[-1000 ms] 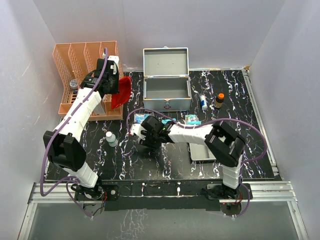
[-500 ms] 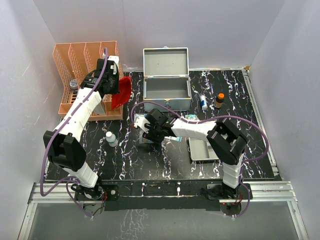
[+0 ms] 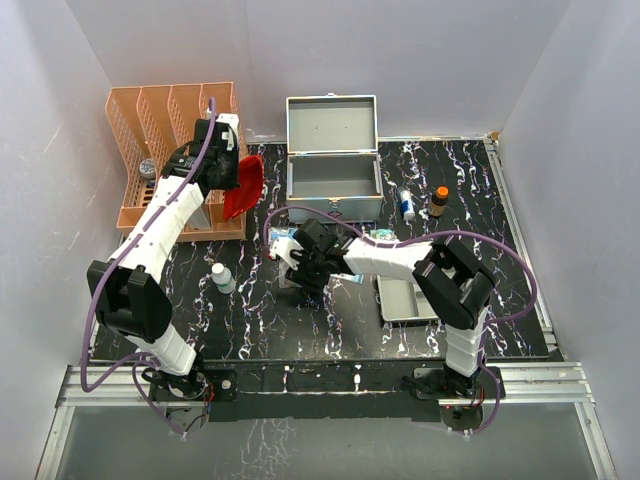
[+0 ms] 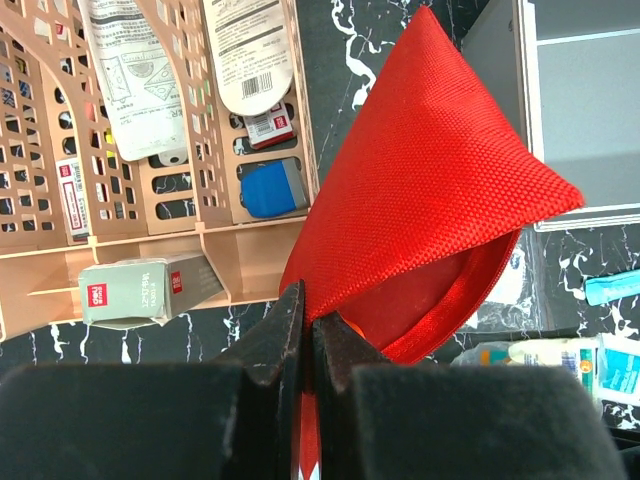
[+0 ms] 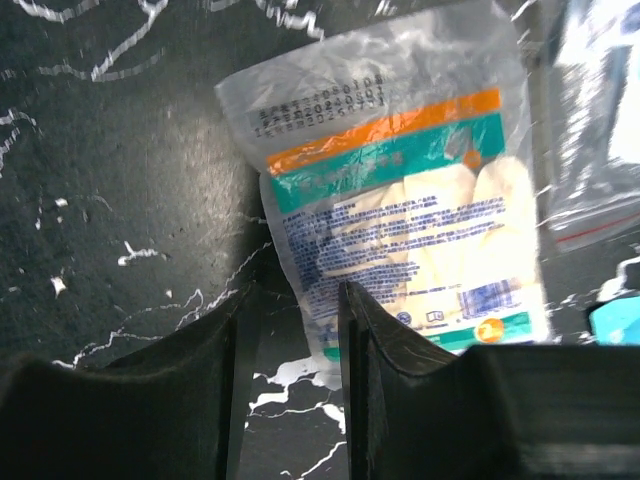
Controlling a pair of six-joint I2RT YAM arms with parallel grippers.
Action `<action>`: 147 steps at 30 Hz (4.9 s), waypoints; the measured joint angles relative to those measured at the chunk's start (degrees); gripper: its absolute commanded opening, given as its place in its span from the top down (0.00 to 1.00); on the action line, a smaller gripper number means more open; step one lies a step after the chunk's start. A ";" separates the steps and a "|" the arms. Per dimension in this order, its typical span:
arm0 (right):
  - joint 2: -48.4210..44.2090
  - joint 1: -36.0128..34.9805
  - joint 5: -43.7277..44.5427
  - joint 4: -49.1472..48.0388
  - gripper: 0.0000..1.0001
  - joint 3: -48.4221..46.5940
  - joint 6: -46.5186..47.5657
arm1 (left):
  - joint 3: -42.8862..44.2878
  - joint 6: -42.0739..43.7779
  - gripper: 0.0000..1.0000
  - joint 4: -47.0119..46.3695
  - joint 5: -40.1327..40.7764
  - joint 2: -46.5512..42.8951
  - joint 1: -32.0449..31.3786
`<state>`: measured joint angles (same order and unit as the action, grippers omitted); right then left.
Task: Organize the medicine kit
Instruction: Pick up the medical item at the center of the board, then place the medical item at the medicine pouch.
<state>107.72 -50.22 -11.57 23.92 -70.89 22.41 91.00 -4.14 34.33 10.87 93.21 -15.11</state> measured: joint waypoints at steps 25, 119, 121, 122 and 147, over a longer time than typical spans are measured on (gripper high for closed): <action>0.70 0.07 -1.11 -3.91 1.00 1.77 -1.66 | -0.17 -1.03 1.00 -0.90 -1.05 0.00 0.50; 5.27 12.96 -12.92 -33.46 1.00 -26.51 -66.47 | 0.07 -7.93 1.00 -7.28 -2.75 0.02 1.14; 5.27 13.18 -12.74 -35.34 1.00 -26.51 -67.80 | 0.07 -8.11 1.00 -7.28 -2.86 0.02 1.11; 5.27 13.31 -12.70 -36.41 1.00 -26.51 -68.50 | 0.07 -8.24 1.00 -7.28 -2.99 0.02 1.14; 8.48 14.73 -12.52 -48.52 1.00 -26.38 -77.22 | 0.07 -11.15 1.00 -7.28 -5.51 0.02 1.14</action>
<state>116.20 -35.48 -24.10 -24.60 -97.27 -54.81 91.07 -15.29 27.05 5.37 93.23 -13.98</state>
